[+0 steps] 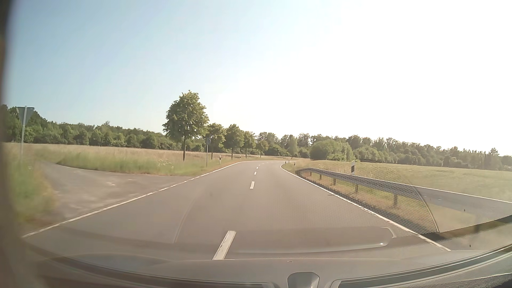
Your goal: Follow the waypoints while adhering to traffic rules and regulations
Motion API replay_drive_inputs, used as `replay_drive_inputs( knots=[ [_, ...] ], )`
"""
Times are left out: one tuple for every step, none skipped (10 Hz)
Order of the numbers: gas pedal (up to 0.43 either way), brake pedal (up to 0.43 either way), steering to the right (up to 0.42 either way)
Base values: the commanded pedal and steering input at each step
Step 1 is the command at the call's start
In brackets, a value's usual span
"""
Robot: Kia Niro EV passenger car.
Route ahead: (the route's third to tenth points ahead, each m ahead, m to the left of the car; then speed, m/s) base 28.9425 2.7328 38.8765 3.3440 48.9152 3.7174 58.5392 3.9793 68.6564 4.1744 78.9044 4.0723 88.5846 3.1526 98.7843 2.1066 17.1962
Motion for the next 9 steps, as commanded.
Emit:
replay_drive_inputs(
  knots=[
    [0.189,0.006,-0.006],
    [0.189,0.006,-0.006],
    [0.177,0.006,-0.006],
    [0.177,0.006,-0.006],
    [0.177,0.006,-0.005],
    [0.169,0.006,-0.004],
    [0.157,0.006,-0.004],
    [0.130,0.006,-0.003],
    [0.118,0.006,-0.003]
  ],
)
